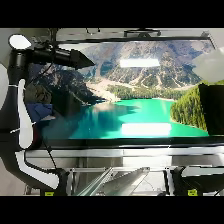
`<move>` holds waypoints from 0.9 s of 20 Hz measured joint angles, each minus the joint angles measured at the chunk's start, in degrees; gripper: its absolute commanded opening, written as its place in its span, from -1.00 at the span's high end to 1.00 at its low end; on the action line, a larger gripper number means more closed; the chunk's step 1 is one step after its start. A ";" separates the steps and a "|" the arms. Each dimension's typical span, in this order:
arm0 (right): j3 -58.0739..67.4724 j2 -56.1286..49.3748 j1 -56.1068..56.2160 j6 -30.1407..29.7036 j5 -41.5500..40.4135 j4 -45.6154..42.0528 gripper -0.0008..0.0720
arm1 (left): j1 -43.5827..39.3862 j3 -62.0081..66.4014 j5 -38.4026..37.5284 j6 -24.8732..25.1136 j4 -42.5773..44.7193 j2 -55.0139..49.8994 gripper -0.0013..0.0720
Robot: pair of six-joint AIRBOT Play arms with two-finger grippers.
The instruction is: Fold the shirts.
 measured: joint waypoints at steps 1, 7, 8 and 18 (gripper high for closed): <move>-2.32 -0.04 -2.12 0.50 2.75 -1.27 0.93 | 0.00 0.00 -0.26 0.00 0.00 -0.52 0.95; -22.99 4.83 -15.06 0.57 16.11 -4.44 0.93 | 0.00 0.00 -3.08 0.00 -0.39 -1.60 0.95; -25.99 5.40 -17.00 0.76 17.07 -5.07 0.93 | 0.00 0.00 -3.45 0.00 -0.42 -1.64 0.95; -40.39 5.64 -25.20 1.68 20.90 -14.43 -0.57 | 0.00 0.00 -5.01 0.00 -0.46 -1.77 0.95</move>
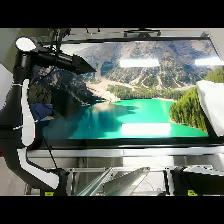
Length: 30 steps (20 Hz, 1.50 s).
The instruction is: Fold the shirts.
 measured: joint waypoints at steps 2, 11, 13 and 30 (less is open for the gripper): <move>-0.24 0.57 0.26 0.96 1.07 0.35 0.81 | 0.00 0.00 0.02 -0.02 -0.02 0.07 0.96; -5.25 12.72 18.03 -6.34 -5.20 25.44 0.93 | -0.85 -1.70 3.28 -1.09 0.04 8.94 0.96; -11.98 18.16 25.20 -8.72 -6.45 27.15 0.93 | -2.97 -6.82 3.06 -1.36 0.26 12.98 0.96; -51.71 47.43 53.92 -14.73 -15.43 29.73 0.93 | -10.32 -71.71 20.63 -1.55 7.37 54.25 0.95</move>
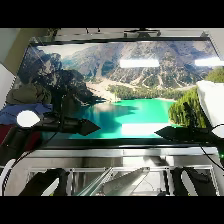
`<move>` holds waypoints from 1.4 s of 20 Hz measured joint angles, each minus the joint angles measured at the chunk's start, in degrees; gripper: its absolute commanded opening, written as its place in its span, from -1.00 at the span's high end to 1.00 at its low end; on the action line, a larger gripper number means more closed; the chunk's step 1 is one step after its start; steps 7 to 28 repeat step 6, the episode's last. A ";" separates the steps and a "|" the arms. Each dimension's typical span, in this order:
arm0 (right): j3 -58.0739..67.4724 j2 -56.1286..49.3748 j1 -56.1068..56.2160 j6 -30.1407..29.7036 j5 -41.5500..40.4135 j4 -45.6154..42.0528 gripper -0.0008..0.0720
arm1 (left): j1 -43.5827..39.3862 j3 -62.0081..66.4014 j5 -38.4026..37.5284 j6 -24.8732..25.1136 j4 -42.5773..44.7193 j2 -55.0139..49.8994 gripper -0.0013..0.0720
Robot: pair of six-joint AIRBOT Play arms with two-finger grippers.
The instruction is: Fold the shirts.
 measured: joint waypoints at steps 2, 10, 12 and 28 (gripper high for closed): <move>-0.13 0.13 0.13 0.00 0.00 0.11 0.93 | 1.51 -1.68 0.52 -0.04 0.04 2.38 0.95; -0.24 0.20 0.22 0.00 0.02 0.11 0.93 | 4.28 -4.70 0.94 -0.17 0.24 6.10 0.95; -0.24 0.20 0.22 0.00 0.02 0.11 0.93 | 4.28 -4.70 0.94 -0.17 0.24 6.10 0.95; -0.24 0.20 0.22 0.00 0.02 0.11 0.93 | 4.28 -4.70 0.94 -0.17 0.24 6.10 0.95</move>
